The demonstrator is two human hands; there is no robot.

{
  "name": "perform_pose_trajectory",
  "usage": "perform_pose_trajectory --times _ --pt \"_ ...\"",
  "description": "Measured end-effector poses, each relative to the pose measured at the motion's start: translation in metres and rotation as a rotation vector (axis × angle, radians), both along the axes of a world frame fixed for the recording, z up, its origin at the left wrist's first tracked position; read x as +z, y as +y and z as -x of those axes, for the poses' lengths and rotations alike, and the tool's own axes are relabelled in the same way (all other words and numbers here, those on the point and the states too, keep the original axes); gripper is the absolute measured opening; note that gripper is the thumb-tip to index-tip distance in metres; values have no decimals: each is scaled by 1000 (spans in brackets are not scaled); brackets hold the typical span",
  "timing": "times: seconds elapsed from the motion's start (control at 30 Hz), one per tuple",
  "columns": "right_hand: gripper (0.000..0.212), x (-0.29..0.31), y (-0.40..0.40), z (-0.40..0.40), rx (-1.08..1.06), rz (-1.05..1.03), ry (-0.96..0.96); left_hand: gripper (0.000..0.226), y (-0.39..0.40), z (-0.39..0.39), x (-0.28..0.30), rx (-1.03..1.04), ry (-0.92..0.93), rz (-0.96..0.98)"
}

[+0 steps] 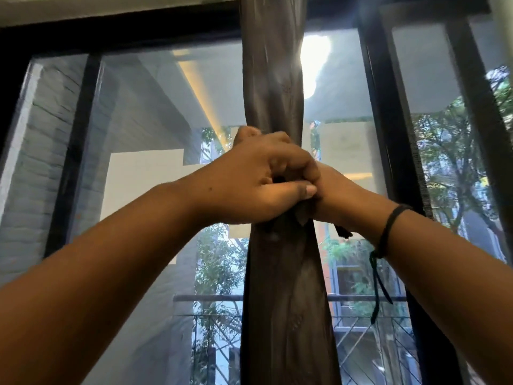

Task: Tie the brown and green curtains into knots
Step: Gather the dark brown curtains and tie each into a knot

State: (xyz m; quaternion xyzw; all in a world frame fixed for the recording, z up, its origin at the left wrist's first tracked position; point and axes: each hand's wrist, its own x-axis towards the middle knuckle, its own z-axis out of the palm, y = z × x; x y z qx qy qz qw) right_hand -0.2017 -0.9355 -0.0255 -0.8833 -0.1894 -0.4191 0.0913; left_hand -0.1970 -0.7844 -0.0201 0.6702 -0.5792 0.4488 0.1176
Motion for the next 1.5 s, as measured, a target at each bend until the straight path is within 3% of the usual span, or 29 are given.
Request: perform_pose_trajectory --times 0.07,0.1,0.17,0.27,0.37,0.43,0.5,0.67,0.77,0.87,0.97,1.07,1.17,1.27,1.4,1.43,1.5 --pt "45 -7 -4 -6 97 -194 -90 11 -8 6 7 16 -208 -41" --pt "41 -9 -4 -7 140 -305 -129 13 -12 8 9 -36 -217 -56" --pt "34 -8 -5 -10 102 -350 -199 17 -20 12 13 -167 -66 -29" --pt "36 -7 -9 -2 33 -215 -114 33 -29 6 18 -291 260 106" --pt "23 -13 -14 8 182 -416 107 46 -28 -8 22 -354 581 138" --pt "23 -16 -18 10 211 -465 229 52 -29 -15 17 -323 642 141" --pt "17 -16 -21 10 257 -538 260 54 -37 -22 5 -322 564 176" --pt "12 -28 -4 -1 298 -646 -14 51 -64 -31 -24 -581 340 627" --pt "36 -42 6 -1 419 -636 -210 41 -68 -28 -32 -774 359 880" --pt "26 -53 16 1 630 -526 -328 36 -64 -19 -31 -929 513 1112" --pt "36 -57 21 -3 764 -415 -368 31 -60 -14 -25 -1099 749 1254" --pt "48 -57 20 -2 817 -360 -295 15 -51 -25 -21 -1026 956 1407" --pt "33 -54 19 -3 758 -364 -286 32 -46 -24 -25 -960 1122 1378" --pt "17 -51 20 -9 647 -392 -374 31 -48 -13 -38 -1039 1135 1268" --pt "13 -49 17 -11 843 -564 -169 30 -29 -21 -62 -1190 1054 910" --pt "14 -48 15 -11 920 -604 -79 29 -19 -27 -62 -1093 963 827" --pt "16 -47 9 -14 1020 -666 92 29 -2 -38 -59 -688 620 624"
